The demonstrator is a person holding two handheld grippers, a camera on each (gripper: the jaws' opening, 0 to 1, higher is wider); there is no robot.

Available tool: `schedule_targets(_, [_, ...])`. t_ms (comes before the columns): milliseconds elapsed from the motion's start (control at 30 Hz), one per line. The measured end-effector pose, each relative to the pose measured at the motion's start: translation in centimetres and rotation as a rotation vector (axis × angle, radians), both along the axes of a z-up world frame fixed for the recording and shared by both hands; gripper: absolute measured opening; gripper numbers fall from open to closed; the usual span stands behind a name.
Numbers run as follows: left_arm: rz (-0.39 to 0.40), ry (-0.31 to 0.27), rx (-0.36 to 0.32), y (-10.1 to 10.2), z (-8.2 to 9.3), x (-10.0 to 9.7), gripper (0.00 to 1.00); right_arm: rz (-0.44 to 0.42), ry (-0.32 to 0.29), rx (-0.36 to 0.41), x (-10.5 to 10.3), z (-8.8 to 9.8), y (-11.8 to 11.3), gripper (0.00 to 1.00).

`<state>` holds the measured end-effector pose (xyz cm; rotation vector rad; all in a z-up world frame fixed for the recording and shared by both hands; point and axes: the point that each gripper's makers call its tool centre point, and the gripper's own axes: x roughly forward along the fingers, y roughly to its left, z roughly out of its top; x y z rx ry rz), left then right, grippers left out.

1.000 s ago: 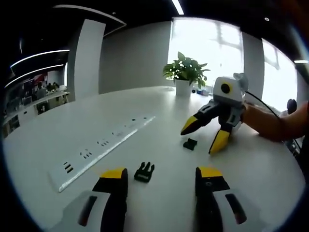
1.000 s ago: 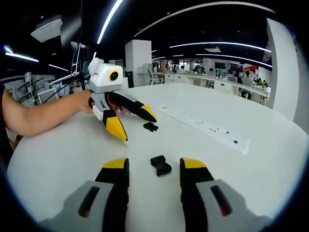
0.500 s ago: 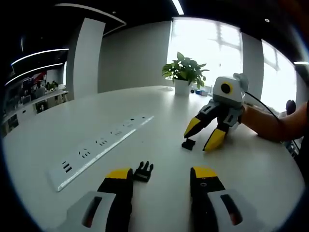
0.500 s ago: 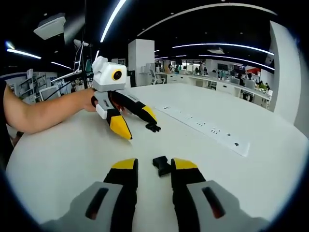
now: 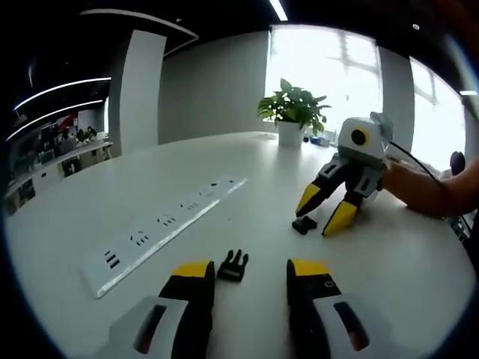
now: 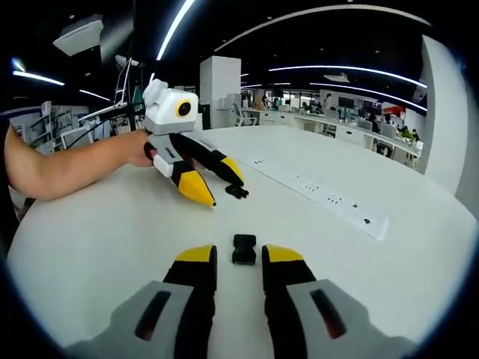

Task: Snap the two parts of the plastic buckle together until the buckle closes and remains connected.

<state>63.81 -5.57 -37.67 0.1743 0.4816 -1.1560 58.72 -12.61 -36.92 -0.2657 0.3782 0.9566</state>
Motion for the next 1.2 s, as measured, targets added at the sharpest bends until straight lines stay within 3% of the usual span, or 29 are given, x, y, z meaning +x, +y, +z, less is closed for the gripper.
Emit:
schedule_targets(133, [-0.011, -0.016, 0.011, 0.02, -0.10, -0.01, 0.30, 0.001, -0.002, -0.002, 0.04, -0.03, 0.00, 0.22])
schedule_targets(467, [0.001, -0.026, 0.008, -0.01, -0.19, 0.21, 0.29, 0.000, -0.005, -0.002, 0.27, -0.12, 0.01, 0.20])
schedule_targets(567, [0.000, -0.060, 0.024, 0.00, -0.31, 0.39, 0.22, -0.007, -0.011, 0.006, 0.41, 0.11, -0.07, 0.19])
schedule_targets(1200, [0.007, -0.059, 0.014, 0.11, -0.13, 0.49, 0.19, -0.010, -0.021, -0.009, 0.37, -0.18, 0.13, 0.19])
